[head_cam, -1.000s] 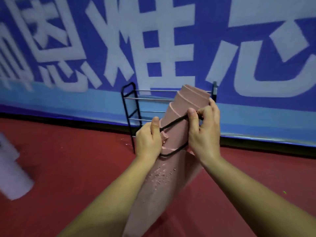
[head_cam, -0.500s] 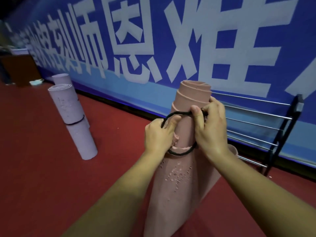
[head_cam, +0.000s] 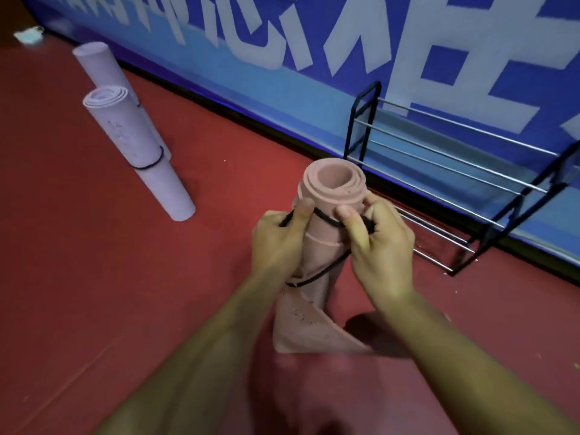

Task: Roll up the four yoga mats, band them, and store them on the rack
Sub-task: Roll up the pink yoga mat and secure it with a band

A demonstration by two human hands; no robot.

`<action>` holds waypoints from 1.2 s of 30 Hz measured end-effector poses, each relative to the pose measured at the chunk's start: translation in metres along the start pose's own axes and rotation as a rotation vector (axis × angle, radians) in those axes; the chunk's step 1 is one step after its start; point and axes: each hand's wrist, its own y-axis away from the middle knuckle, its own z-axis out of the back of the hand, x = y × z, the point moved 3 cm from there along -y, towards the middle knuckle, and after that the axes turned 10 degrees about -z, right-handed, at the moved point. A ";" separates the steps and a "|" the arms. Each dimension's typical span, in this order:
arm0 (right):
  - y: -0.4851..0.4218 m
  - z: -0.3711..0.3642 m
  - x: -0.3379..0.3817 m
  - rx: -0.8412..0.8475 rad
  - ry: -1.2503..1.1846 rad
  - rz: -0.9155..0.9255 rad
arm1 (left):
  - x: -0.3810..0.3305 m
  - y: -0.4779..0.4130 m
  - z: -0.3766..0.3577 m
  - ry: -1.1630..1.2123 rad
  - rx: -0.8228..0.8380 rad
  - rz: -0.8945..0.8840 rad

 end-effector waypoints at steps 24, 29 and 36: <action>0.018 -0.018 0.040 0.155 0.150 -0.007 | 0.002 0.020 0.047 0.159 -0.041 -0.036; 0.004 -0.022 0.051 0.218 0.228 0.018 | 0.005 0.012 0.054 0.174 -0.074 0.009; 0.001 -0.026 0.051 0.322 0.232 -0.028 | -0.002 0.009 0.058 -0.014 -0.031 0.171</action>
